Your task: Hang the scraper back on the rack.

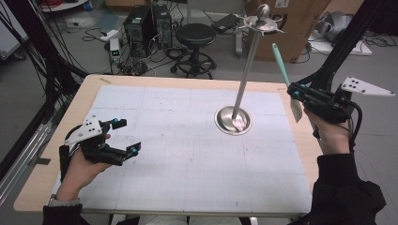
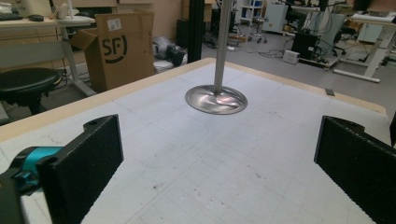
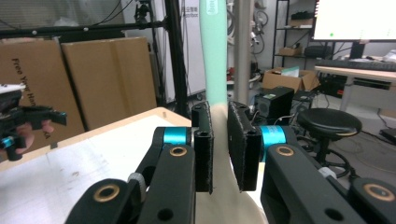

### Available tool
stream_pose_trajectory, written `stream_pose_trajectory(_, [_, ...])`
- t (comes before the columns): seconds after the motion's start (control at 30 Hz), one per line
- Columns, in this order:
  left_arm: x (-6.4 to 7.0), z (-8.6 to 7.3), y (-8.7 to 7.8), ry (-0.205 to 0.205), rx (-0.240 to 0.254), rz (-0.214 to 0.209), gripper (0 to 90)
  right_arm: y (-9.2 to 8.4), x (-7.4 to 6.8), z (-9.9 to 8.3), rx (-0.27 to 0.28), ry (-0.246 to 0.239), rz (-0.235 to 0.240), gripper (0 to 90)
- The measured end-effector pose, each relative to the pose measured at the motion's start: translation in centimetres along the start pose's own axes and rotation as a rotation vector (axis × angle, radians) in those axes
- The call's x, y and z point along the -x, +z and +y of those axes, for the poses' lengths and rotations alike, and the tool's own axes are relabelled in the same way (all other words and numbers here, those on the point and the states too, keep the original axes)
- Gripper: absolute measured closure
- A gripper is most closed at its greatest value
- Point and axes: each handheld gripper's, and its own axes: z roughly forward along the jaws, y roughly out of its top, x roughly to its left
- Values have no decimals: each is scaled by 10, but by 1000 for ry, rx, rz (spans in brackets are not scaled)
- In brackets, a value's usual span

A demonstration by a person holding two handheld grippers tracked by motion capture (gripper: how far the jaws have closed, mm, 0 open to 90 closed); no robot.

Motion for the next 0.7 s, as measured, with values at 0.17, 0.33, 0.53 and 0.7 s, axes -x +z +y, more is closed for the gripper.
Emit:
stream_pose_trajectory(0.17, [0,-1,1,-4,-2,-5,18,-4,6,5,22,16,-14,810])
stream_pose_trajectory(0.33, [0,0,0,-5,7,-6,18,-4,11,6,45,32,-22,810])
stream_pose_trajectory(0.53, [0,-1,0,-8,1,-5,18,-4,18,8,65,43,-39,810])
stream_pose_trajectory(0.7, [-1,-2,-1,-6,5,-1,18,-1,21,13,50,49,-51,810])
